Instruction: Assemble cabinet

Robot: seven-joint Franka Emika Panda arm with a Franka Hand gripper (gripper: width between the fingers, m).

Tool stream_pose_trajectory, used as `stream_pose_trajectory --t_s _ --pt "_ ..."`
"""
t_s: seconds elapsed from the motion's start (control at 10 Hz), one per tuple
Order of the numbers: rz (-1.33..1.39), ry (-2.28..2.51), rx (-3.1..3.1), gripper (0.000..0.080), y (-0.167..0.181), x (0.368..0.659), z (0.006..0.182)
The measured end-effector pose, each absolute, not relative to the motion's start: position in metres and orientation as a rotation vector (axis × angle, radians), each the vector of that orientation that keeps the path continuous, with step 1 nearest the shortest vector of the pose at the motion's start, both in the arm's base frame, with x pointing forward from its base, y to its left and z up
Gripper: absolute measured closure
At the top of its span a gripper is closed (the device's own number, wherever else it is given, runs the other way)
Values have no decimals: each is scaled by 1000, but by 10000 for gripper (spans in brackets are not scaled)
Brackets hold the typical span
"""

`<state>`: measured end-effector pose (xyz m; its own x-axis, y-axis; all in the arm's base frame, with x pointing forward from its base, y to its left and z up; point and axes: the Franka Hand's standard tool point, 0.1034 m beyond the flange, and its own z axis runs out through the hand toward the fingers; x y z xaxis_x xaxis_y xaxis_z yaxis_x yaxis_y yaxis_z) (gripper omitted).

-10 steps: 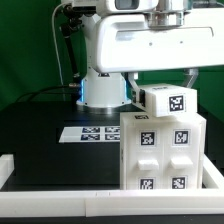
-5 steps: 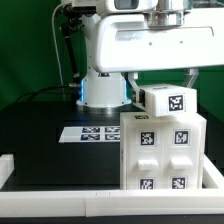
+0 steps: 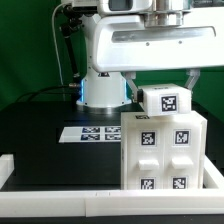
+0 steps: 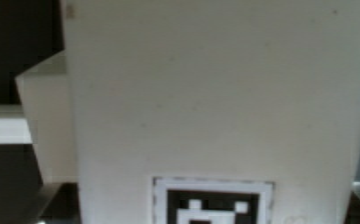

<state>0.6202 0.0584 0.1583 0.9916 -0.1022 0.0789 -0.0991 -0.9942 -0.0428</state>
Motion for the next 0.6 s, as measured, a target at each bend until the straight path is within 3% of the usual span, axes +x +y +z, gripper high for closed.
stream_pose_trajectory --t_s 0.6 --pt "-118 1089 -2827 238 64 621 157"
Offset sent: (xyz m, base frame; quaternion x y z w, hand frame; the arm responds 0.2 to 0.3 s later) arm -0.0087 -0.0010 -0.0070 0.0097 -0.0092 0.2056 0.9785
